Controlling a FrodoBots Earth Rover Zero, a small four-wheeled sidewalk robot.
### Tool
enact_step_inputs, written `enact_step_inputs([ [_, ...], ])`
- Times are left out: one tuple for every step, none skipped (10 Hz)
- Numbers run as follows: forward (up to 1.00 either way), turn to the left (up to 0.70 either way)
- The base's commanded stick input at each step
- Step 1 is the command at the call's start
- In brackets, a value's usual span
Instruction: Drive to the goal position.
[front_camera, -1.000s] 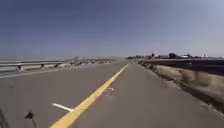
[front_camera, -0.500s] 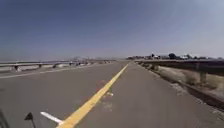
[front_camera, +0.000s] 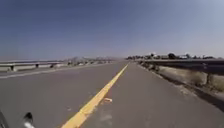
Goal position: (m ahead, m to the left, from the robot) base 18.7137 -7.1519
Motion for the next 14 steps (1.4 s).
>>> enact_step_inputs([
  [0.5,0.0],
  [0.5,0.0],
  [0.5,0.0],
  [0.5,0.0],
  [0.5,0.0],
  [0.5,0.0],
  [0.5,0.0],
  [0.5,0.0],
  [0.5,0.0],
  [0.5,0.0],
  [0.5,0.0],
  [0.5,0.0],
  [0.5,0.0],
  [0.5,0.0],
])
